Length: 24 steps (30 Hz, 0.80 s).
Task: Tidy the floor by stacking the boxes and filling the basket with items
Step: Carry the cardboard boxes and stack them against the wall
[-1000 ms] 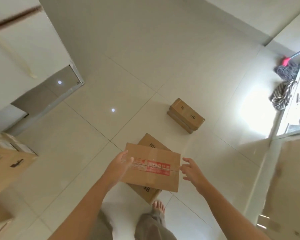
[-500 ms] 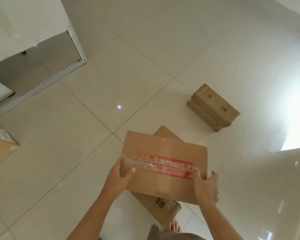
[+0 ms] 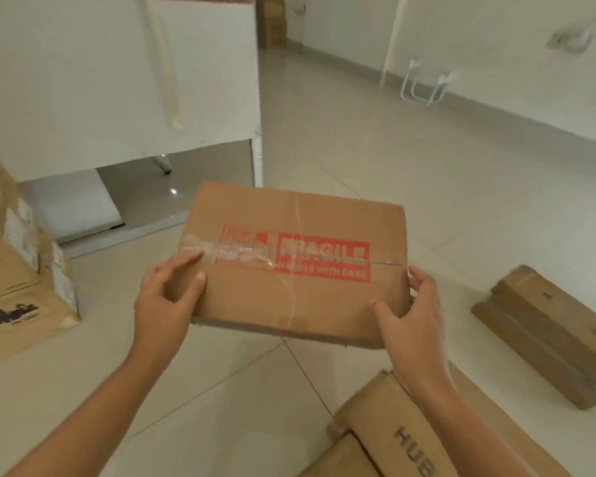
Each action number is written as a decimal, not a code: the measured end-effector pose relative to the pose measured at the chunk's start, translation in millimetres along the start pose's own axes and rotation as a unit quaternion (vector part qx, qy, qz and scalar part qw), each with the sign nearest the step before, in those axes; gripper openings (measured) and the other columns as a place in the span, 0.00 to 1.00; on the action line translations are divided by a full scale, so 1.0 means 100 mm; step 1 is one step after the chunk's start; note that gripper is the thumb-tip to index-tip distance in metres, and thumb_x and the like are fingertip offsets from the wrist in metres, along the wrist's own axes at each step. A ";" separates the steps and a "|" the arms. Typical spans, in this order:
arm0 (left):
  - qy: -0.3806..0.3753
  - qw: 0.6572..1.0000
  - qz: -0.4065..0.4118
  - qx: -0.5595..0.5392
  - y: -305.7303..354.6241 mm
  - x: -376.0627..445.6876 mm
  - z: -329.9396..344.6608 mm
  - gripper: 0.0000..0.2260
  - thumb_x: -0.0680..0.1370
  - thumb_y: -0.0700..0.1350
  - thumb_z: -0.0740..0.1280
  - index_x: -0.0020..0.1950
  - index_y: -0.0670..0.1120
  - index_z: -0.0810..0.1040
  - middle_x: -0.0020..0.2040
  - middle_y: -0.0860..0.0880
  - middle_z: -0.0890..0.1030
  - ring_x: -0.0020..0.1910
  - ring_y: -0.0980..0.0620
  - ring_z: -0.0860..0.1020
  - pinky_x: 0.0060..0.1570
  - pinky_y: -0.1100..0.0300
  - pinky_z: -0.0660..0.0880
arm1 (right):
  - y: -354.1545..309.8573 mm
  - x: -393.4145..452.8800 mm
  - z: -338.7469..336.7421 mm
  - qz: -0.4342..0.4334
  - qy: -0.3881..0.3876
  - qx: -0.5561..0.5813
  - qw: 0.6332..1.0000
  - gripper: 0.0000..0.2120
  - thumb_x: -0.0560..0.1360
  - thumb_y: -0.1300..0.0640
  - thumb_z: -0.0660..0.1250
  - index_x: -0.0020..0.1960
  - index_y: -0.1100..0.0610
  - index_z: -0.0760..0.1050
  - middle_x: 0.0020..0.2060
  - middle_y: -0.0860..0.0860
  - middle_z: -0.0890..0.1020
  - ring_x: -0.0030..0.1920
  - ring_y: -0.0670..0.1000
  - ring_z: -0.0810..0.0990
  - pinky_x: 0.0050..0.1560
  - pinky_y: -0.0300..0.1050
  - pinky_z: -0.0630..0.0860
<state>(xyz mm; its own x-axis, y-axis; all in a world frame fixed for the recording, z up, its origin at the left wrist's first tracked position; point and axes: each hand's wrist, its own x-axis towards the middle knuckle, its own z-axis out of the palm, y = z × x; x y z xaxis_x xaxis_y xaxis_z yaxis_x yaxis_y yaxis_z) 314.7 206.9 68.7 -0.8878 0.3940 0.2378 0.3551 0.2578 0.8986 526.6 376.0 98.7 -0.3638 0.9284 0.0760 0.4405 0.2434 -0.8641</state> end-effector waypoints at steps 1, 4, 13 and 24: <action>0.017 1.000 0.012 0.005 -0.12 0.04 -0.04 0.14 0.76 0.41 0.67 0.60 0.52 0.77 0.58 0.52 0.72 0.51 0.64 0.69 0.58 0.71 0.66 | 0.06 0.02 0.17 -0.022 -0.011 0.013 1.000 0.31 0.72 0.59 0.68 0.71 0.52 0.59 0.58 0.41 0.66 0.60 0.46 0.68 0.58 0.45 0.69; 0.074 0.997 0.016 0.008 -0.49 0.03 -0.20 0.13 0.76 0.41 0.67 0.59 0.52 0.78 0.60 0.49 0.73 0.53 0.59 0.70 0.62 0.61 0.68 | 0.16 0.05 0.62 -0.061 -0.060 0.036 0.996 0.30 0.72 0.61 0.67 0.71 0.54 0.60 0.60 0.46 0.68 0.55 0.44 0.68 0.52 0.40 0.66; 0.120 0.981 -0.142 0.050 -0.97 -0.17 -1.13 0.14 0.76 0.44 0.67 0.60 0.53 0.76 0.63 0.51 0.71 0.62 0.49 0.71 0.61 0.54 0.70 | -0.10 -0.08 1.60 -0.085 -0.225 0.038 0.970 0.36 0.67 0.56 0.69 0.71 0.49 0.57 0.66 0.52 0.69 0.60 0.56 0.73 0.59 0.59 0.73; 0.053 0.979 -0.174 0.094 -1.18 0.23 -1.40 0.20 0.74 0.45 0.66 0.66 0.55 0.72 0.67 0.51 0.69 0.59 0.51 0.71 0.39 0.66 0.68 | -0.09 -0.33 1.96 -0.027 -0.324 0.024 0.945 0.40 0.67 0.54 0.75 0.73 0.50 0.58 0.63 0.53 0.71 0.56 0.55 0.75 0.39 0.41 0.72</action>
<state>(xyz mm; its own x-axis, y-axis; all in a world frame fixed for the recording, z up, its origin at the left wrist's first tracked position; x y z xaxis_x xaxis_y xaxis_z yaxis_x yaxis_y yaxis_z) 211.3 62.0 19.6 -0.9863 0.1632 -0.0253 0.0645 0.5214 0.8509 373.0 288.4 6.6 -0.8183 0.5435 -0.1872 0.3750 0.2579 -0.8904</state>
